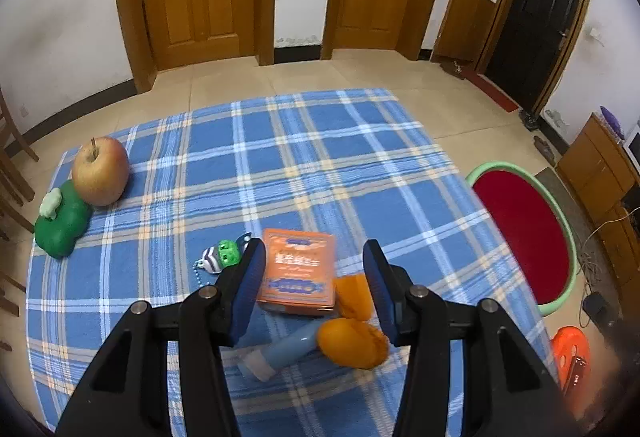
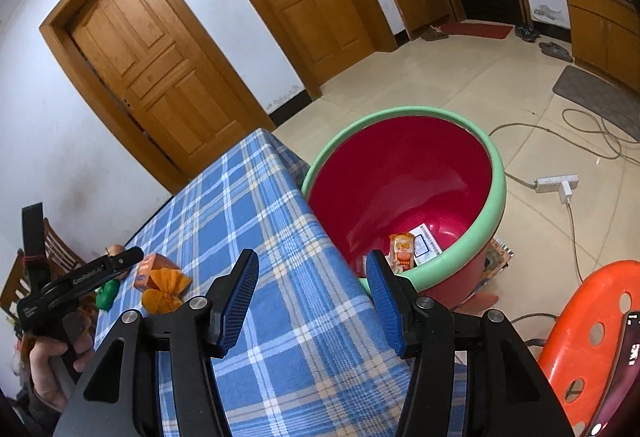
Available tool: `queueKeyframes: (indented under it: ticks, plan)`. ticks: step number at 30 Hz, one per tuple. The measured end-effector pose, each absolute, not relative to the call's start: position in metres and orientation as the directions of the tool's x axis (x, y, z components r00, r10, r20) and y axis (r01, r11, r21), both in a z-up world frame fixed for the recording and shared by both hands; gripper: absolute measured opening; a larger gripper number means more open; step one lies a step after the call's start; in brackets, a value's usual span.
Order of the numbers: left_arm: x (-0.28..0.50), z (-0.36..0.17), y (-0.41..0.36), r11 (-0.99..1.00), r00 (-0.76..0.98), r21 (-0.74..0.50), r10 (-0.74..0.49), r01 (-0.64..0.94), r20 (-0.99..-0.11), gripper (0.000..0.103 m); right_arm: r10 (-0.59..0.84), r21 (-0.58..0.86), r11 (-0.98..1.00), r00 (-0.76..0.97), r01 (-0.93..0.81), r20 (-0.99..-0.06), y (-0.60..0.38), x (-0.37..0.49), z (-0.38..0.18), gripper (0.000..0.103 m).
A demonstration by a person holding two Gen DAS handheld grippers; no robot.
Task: Collect trash
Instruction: 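Move both open tools back over the remaining table items, then grasp the orange medicine box with the left tool while the right tool grasps the orange knotted bag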
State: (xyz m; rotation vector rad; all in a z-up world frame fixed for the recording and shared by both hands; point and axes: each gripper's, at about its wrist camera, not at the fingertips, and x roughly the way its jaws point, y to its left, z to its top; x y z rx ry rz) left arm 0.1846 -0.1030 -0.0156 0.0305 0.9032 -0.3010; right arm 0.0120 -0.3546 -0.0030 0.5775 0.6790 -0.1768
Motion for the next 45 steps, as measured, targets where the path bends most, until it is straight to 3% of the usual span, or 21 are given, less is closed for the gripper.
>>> queueKeyframes:
  ticks: [13,16,28,45]
  plan:
    - [0.202,-0.049,-0.101,0.967,0.527,-0.101,-0.212,0.232,-0.823,0.053,0.037,0.441,0.828,0.752,0.345,-0.658,-0.354,0.017,-0.012,0.057]
    - [0.203,-0.052,-0.095,0.967,0.525,-0.131,-0.23,0.219,-0.819,0.048,0.037,0.439,0.829,0.748,0.348,-0.663,-0.354,0.019,-0.014,0.057]
    - [0.179,-0.013,-0.065,0.961,0.598,-0.188,-0.273,0.202,-0.754,0.048,0.063,0.434,0.847,0.751,0.308,-0.657,-0.336,0.022,-0.008,0.057]
    - [0.125,-0.01,-0.002,0.983,0.638,-0.16,-0.179,0.088,-0.749,0.048,0.208,0.414,0.903,0.725,0.116,-0.657,-0.262,0.046,0.0,0.057]
